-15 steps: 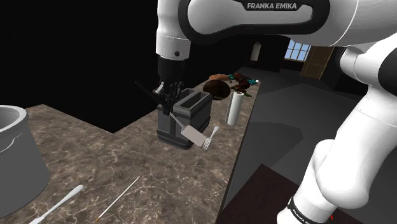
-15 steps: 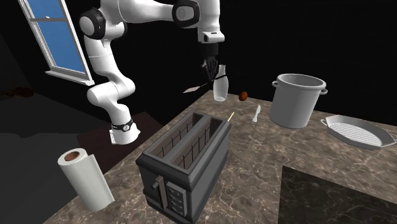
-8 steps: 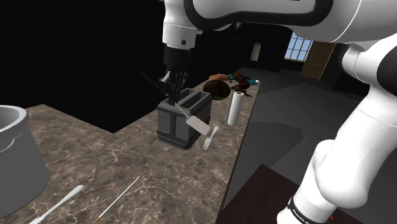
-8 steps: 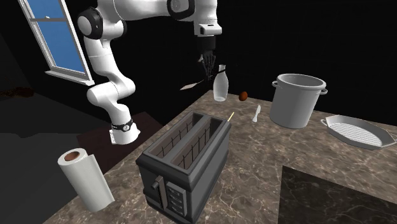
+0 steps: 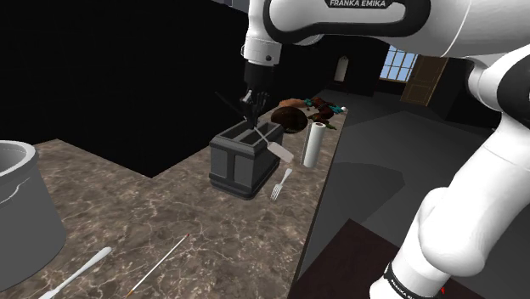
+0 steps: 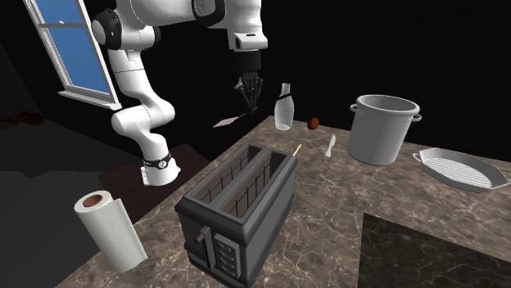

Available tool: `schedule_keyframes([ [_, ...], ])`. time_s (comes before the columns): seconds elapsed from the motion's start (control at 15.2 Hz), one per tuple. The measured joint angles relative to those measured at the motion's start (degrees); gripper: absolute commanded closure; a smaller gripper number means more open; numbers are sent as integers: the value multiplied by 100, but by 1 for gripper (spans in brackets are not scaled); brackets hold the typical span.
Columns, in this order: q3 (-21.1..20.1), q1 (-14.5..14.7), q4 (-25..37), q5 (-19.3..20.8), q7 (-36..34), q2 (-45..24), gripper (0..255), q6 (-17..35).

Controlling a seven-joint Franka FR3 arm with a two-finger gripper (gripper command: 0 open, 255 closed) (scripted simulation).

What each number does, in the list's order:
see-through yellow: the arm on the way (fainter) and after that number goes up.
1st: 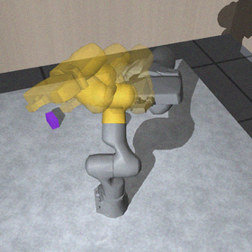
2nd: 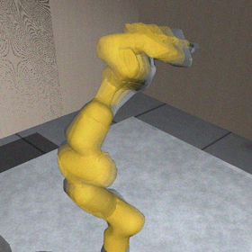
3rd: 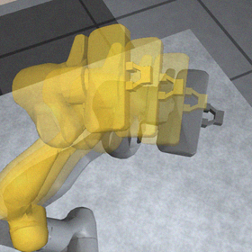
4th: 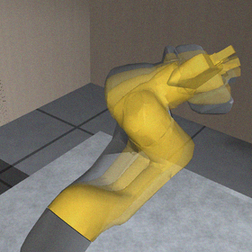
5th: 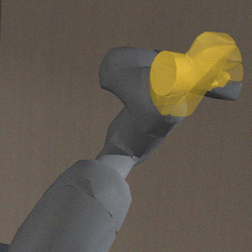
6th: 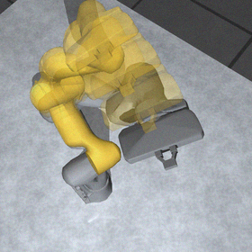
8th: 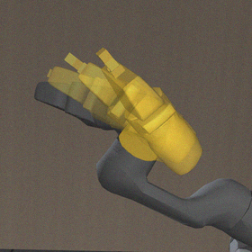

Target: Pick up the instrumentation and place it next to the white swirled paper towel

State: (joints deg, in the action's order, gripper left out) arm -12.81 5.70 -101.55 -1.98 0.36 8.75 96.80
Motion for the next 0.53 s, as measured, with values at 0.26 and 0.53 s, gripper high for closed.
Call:
schedule_keyframes([
  [0.26, 338, -241, 55, 11, 574, -2, 255, -67],
  [0.53, 650, -469, 126, 31, 1110, -86, 255, -65],
])
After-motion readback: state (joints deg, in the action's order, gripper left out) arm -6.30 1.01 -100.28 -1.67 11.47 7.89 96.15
